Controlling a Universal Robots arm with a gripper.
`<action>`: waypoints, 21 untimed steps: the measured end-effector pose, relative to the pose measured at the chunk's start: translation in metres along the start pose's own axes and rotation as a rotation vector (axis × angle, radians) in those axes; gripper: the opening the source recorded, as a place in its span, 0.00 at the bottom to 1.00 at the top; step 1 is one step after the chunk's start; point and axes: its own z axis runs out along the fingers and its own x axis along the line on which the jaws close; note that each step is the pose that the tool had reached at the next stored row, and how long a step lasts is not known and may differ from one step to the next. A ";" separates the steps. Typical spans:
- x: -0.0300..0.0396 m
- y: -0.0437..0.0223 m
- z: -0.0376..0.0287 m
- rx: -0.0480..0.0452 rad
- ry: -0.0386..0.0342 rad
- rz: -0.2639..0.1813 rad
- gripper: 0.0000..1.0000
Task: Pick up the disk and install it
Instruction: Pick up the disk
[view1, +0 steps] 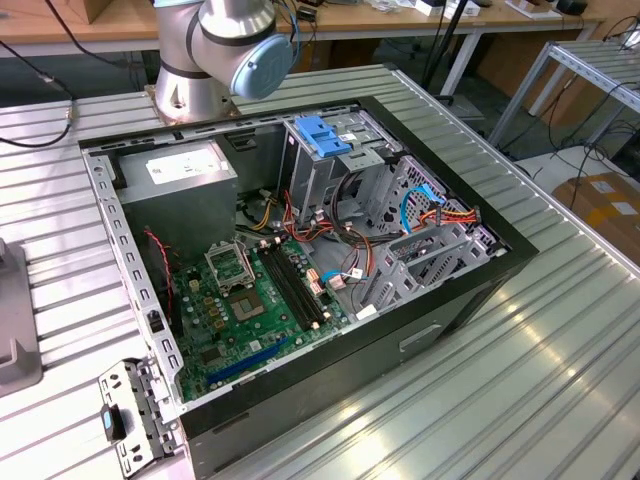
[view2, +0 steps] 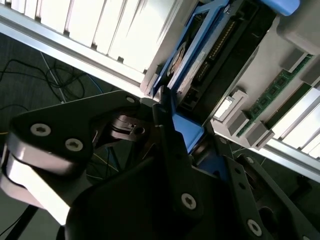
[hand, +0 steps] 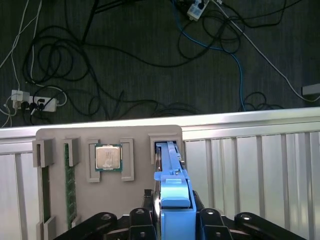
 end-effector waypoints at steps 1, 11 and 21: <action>-0.0005 0.0000 -0.0005 0.0001 0.0000 0.000 0.37; -0.0026 -0.0014 -0.0099 -0.0002 -0.0018 0.000 0.37; -0.0033 -0.0042 -0.0205 -0.0009 -0.0068 0.000 0.37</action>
